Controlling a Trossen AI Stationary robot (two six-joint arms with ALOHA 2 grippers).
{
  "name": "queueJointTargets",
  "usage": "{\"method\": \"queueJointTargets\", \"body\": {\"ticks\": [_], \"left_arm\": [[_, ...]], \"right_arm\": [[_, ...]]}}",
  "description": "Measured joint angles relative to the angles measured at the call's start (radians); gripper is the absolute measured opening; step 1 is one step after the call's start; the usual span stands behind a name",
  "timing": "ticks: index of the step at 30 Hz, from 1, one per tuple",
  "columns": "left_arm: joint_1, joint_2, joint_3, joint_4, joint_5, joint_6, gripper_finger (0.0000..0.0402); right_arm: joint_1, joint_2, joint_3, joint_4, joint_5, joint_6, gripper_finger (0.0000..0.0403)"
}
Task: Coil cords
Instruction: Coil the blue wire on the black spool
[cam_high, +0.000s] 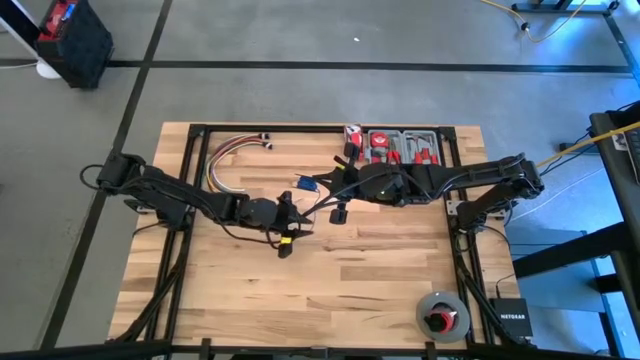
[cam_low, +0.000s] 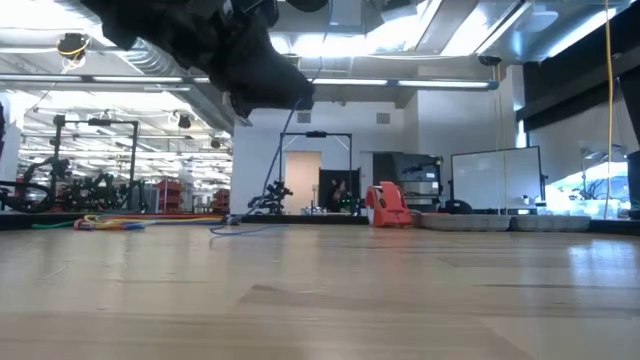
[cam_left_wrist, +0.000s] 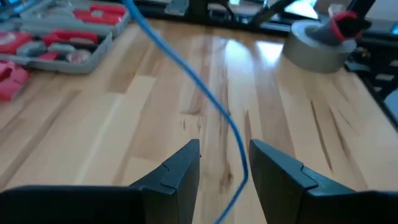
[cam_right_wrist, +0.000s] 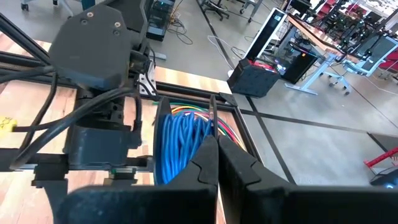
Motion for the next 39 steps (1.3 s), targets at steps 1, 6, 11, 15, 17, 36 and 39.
{"method": "queueJointTargets", "body": {"ticks": [1,6,11,15,17,36,39], "left_arm": [[0.000,0.002,0.000,-0.009,0.000,0.000,0.0131],[-0.001,-0.007,-0.001,0.010,-0.001,0.028,0.0131],[0.005,-0.001,0.000,0.029,-0.012,0.046,0.0103],[0.011,-0.001,0.000,0.023,-0.047,0.059,0.0051],[0.011,-0.001,0.000,0.019,-0.074,0.082,0.0017],[-0.043,-0.386,0.000,-0.370,-0.262,0.096,0.0002],[-0.057,-0.447,0.000,-0.412,-0.256,0.085,0.0002]], "right_arm": [[0.000,0.000,0.000,-0.001,0.000,0.000,0.0000],[0.000,0.000,0.000,-0.001,-0.010,0.000,0.0000],[0.000,0.000,0.000,-0.001,-0.010,0.000,0.0000],[0.000,0.000,0.000,0.000,-0.010,0.000,0.0000],[0.000,0.000,0.000,-0.001,-0.011,0.000,0.0000],[0.064,0.068,0.001,-0.173,0.006,0.021,0.0000],[0.064,0.100,0.001,-0.167,0.064,-0.016,0.0000]]}}
